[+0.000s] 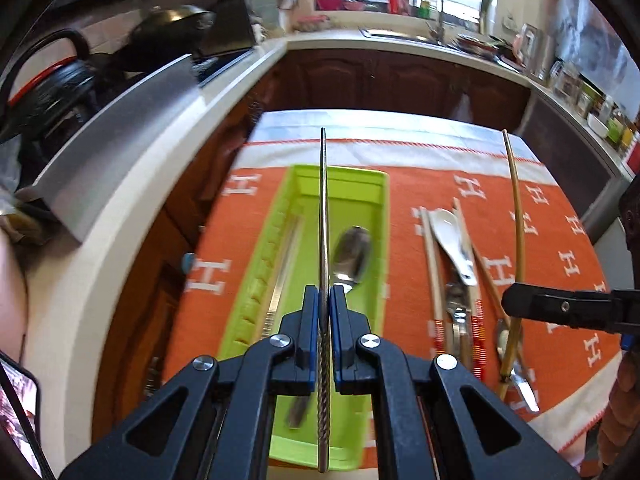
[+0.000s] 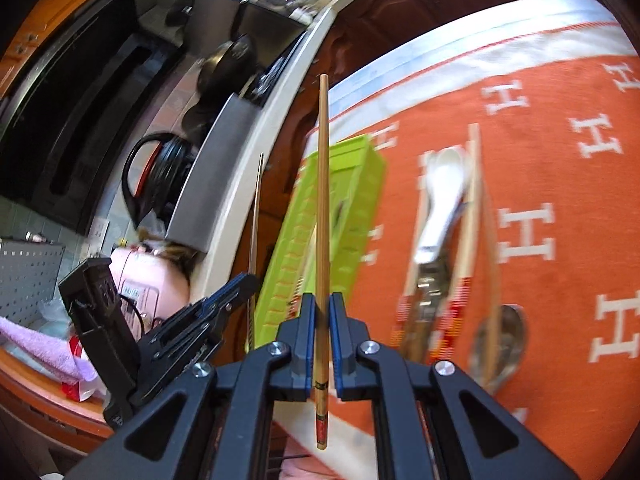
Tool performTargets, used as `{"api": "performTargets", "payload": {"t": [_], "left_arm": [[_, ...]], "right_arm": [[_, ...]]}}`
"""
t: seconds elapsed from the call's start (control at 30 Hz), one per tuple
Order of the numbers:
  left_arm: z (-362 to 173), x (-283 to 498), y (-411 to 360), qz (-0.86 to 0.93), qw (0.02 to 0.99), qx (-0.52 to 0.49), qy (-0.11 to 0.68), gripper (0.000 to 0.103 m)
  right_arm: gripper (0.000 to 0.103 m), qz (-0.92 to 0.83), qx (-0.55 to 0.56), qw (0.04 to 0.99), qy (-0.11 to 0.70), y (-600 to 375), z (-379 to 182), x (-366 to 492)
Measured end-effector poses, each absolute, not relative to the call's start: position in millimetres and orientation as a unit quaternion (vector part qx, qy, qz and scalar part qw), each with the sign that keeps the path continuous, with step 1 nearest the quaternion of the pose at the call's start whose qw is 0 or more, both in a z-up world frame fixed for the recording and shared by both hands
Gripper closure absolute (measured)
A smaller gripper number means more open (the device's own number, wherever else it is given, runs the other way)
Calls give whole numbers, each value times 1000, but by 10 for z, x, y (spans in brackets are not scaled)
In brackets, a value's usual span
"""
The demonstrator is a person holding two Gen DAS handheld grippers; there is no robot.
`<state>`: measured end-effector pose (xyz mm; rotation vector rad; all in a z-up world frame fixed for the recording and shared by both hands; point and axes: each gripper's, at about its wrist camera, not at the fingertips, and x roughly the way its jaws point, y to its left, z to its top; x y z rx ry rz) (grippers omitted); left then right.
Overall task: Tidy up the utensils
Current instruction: 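Carry both chopsticks over the green tray and open both tools to drop them, then withdraw both open tools from the tray back toward the utensil pile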
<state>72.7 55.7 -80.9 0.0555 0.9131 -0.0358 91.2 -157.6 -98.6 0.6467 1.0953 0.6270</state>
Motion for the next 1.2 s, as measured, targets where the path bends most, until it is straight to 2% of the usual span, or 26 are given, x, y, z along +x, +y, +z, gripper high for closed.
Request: {"api": "performTargets", "payload": {"t": [0.27,0.6,0.63,0.7,0.77,0.83,0.9,1.07,1.2], "left_arm": [[-874,774,897,-4,902,28,431,100],[-1078,901,1083,-4,896,23,443,99],[-1095,912,1085,-5,895,22,445,98],[-1115,909,1066,-4,895,25,445,88],[-1117,907,1050,-2,898,25,440,68],[-1113,901,1042,-2,899,21,437,60],[-1102,893,1037,0,900,20,436,59],[-1072,864,1049,9,900,13,435,52],[-1051,827,1053,14,900,10,435,52]], "right_arm": [[96,311,293,743,514,-926,-860,1130],[96,267,269,746,547,-519,-1120,1370],[95,255,263,748,554,-509,-1165,1391],[92,232,250,753,562,-506,-1223,1417],[92,220,240,756,568,-505,-1274,1427],[86,214,235,757,571,-521,-1299,1426],[79,208,228,761,570,-541,-1310,1406],[78,200,201,779,560,-642,-1275,1314],[78,193,176,796,546,-730,-1197,1213]]}}
